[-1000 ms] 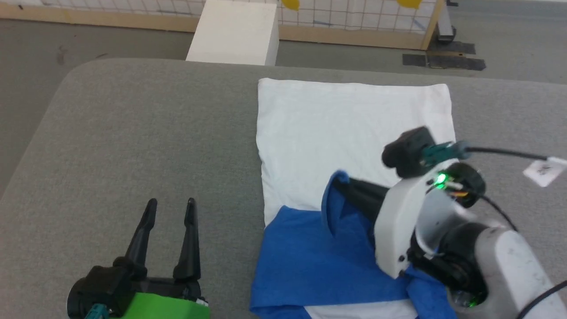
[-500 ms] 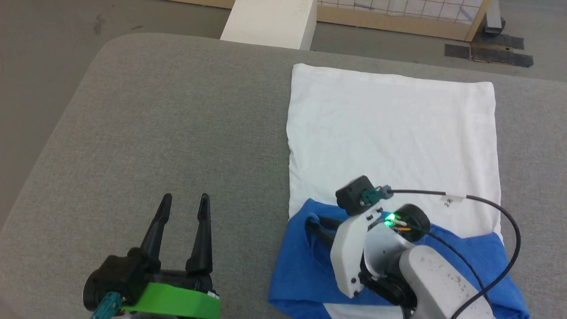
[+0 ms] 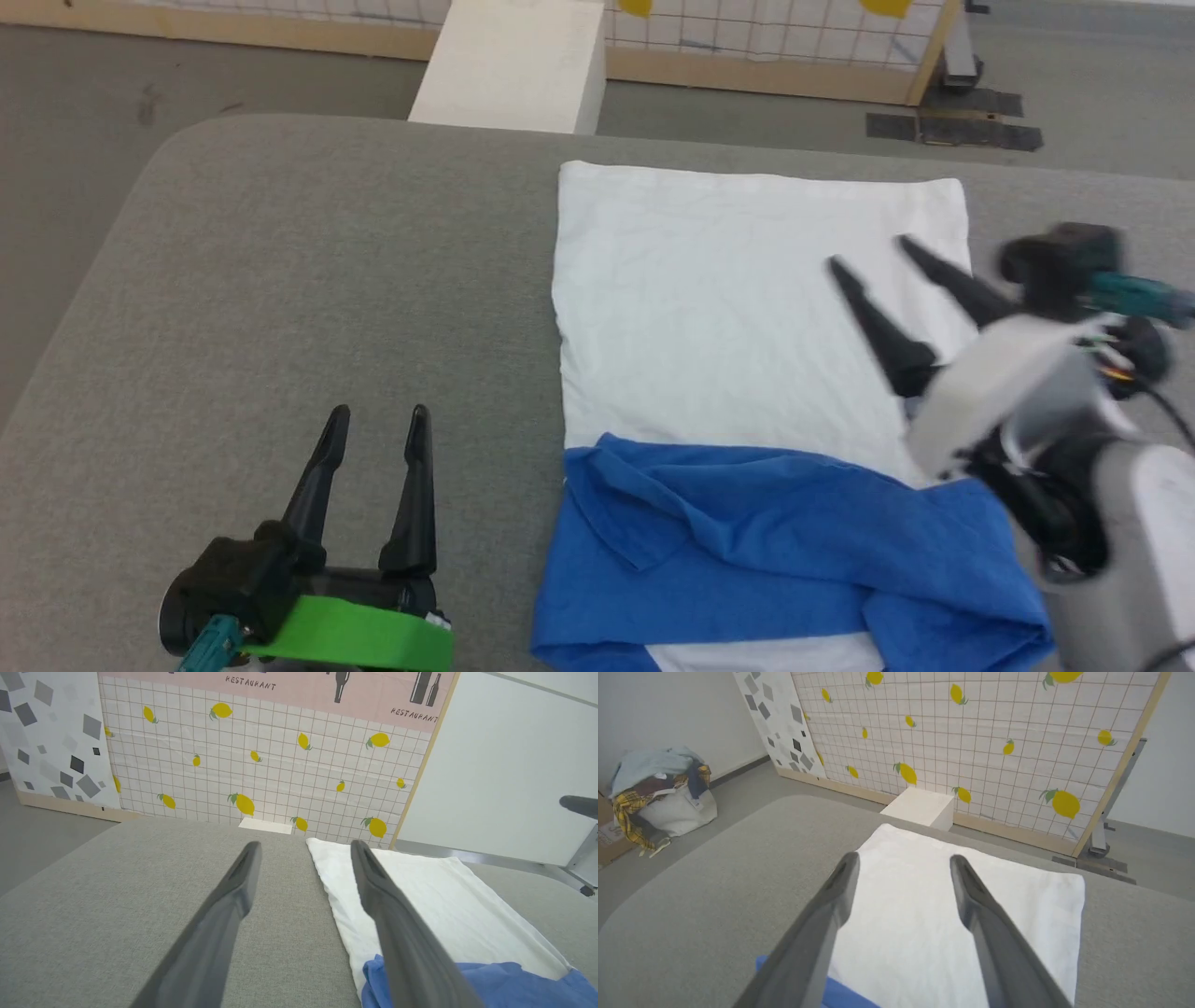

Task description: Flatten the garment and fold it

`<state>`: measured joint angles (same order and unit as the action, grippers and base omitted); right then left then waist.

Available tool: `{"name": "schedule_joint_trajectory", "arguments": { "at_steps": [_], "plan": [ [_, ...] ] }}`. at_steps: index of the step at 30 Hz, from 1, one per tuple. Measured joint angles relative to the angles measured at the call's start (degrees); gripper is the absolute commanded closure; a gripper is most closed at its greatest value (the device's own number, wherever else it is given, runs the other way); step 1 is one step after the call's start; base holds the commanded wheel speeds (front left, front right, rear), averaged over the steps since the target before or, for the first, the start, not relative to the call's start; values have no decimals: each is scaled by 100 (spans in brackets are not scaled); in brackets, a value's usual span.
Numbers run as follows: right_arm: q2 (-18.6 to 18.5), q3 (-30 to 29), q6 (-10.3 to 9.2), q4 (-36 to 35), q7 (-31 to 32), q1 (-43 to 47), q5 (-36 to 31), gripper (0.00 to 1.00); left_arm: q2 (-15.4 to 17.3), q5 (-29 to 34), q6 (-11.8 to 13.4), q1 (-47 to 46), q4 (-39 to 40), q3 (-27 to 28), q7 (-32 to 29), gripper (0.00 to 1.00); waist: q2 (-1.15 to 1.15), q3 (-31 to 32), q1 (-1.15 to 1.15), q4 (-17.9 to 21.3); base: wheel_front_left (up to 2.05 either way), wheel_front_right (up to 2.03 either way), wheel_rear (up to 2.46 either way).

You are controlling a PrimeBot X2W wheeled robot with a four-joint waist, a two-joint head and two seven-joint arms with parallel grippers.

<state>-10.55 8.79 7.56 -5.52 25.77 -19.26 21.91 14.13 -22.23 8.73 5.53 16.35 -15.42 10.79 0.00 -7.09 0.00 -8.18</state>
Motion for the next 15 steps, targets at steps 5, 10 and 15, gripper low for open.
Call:
{"name": "schedule_joint_trajectory", "arguments": {
  "at_steps": [5, 10, 15],
  "plan": [
    [143, -1102, 0, -1065, -332, 828, -655, 0, 12, 18, 29, -1, 79, 13, 69, 0, 0, 12, 0, 219, 0, 0, 0],
    [520, -1675, 0, -1660, -866, 1777, -1316, 0, 9, 167, 45, 26, 45, 11, 202, 0, 0, -55, 0, 357, 0, 0, 0],
    [756, -2006, 0, -1640, -1499, 2544, -1650, 0, 2, 270, 91, 185, -152, -10, 271, 0, 0, -112, 0, 459, 0, 0, 0]
  ]
}}
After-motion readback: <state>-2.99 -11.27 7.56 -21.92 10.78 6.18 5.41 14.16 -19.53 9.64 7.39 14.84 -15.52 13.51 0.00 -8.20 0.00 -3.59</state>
